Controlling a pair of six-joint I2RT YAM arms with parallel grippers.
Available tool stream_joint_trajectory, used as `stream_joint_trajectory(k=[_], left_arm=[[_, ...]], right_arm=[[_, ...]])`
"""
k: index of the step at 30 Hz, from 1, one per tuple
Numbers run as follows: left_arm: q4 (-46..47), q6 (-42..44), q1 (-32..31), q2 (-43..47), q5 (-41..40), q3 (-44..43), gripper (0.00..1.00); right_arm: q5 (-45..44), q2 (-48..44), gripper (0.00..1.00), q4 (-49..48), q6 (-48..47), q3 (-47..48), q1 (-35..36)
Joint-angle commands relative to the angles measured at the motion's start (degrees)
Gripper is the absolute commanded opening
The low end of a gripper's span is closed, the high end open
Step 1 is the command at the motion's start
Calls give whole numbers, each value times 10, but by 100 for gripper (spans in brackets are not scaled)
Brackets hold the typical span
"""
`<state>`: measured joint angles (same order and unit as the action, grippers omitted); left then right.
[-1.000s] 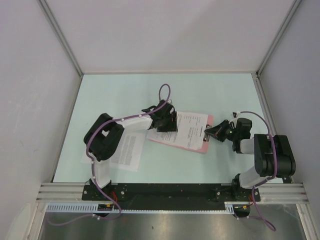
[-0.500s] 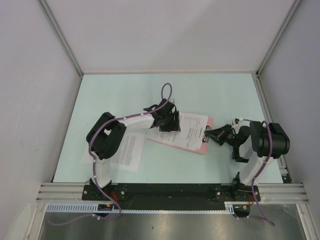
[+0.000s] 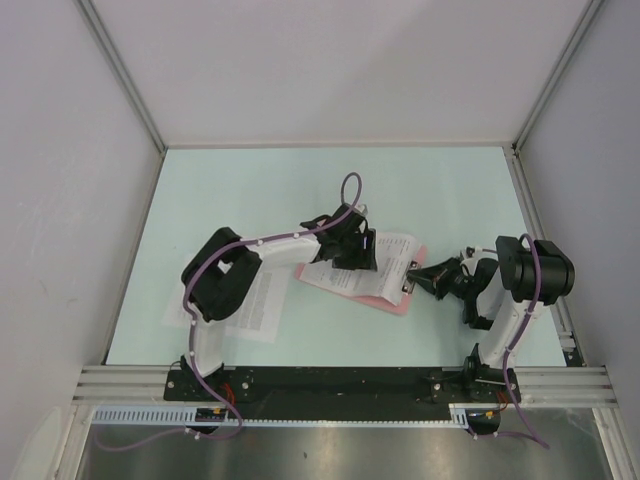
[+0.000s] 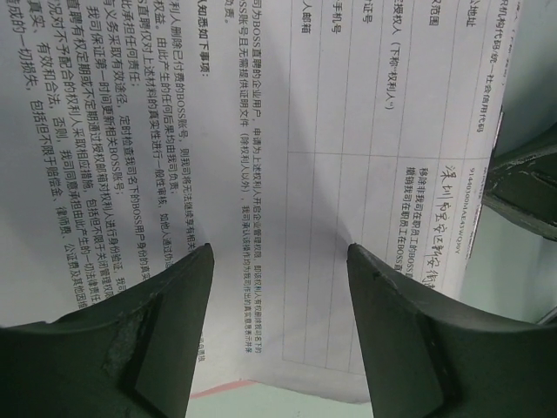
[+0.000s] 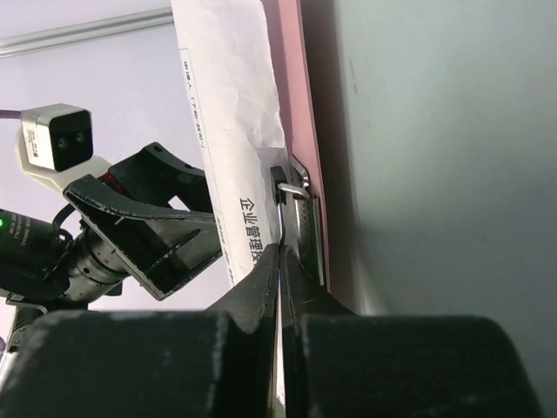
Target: Put the files into the folder
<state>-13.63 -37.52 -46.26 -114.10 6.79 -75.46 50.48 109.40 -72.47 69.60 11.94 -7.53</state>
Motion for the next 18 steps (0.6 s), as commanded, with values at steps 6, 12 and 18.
stream_joint_trajectory(k=[6, 12, 18], left_arm=[[-95, 40, -5, 66, -30, -25, 75], [-103, 67, -4, 99, -10, -47, 82], [-129, 103, 1, 125, 3, -69, 92]], right_arm=[[48, 1, 0, -174, -9, -20, -20], [54, 5, 0, -173, -11, -18, -24], [61, 2, 0, -167, -16, -16, -26]])
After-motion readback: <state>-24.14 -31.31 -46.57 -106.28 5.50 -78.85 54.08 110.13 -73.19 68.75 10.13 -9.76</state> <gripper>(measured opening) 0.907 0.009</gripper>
